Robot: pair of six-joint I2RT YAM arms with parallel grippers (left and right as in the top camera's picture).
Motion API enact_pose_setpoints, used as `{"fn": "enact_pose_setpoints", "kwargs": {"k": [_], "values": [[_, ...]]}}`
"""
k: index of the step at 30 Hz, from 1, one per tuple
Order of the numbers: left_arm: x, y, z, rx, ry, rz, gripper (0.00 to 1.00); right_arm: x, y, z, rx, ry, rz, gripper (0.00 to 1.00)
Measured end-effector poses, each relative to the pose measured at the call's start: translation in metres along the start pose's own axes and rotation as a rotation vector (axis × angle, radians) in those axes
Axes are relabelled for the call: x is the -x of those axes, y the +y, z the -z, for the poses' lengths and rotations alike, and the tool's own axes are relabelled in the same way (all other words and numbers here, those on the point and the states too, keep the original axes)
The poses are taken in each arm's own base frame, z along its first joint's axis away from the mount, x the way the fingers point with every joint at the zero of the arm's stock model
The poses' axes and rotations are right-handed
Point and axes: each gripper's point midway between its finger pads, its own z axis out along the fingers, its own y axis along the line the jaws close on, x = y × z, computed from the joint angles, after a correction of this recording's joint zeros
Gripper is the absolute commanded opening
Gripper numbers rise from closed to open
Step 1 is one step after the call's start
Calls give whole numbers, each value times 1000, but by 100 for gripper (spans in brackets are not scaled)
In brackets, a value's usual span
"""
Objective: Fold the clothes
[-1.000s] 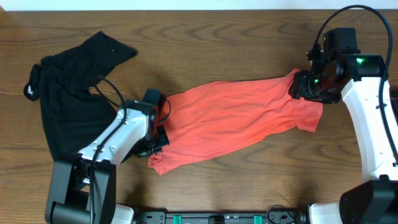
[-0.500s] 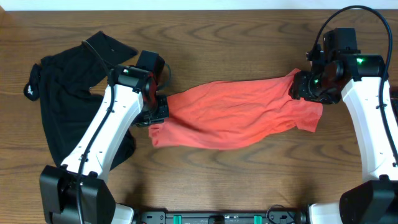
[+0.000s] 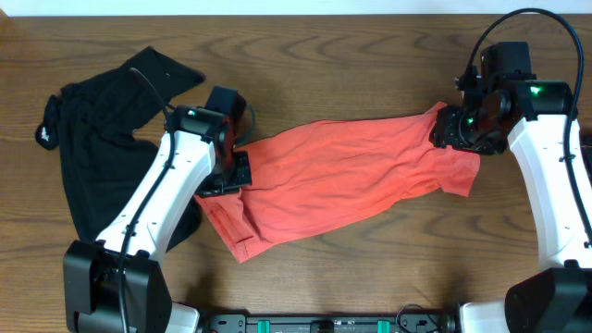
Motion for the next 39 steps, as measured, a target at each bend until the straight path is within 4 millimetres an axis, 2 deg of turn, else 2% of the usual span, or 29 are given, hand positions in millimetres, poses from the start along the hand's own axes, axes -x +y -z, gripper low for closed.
{"fn": "enact_pose_setpoints", "kwargs": {"k": [10, 13, 16, 20, 23, 28, 33, 39], "values": [[0, 0, -4, -1, -3, -5, 6, -8, -1, 0, -6, 32, -4, 52], [7, -3, 5, -12, -26, -28, 6, -18, -5, 0, -22, 71, -9, 51], [28, -13, 34, -46, -108, -43, 6, -31, -10, -5, -46, 119, -16, 51], [61, -24, 96, -89, -283, -57, 6, -57, -20, -25, -76, 209, -26, 51], [79, -26, 140, -102, -415, -53, 6, -73, -26, -42, -87, 252, -37, 49], [98, -25, 178, -103, -559, -40, 6, -89, -31, -65, -87, 277, -59, 48], [112, -26, 212, -118, -675, -39, 6, -97, -33, -78, -83, 280, -82, 48], [117, -27, 262, -157, -806, -29, 6, -91, -37, -85, -108, 241, -134, 50]]}}
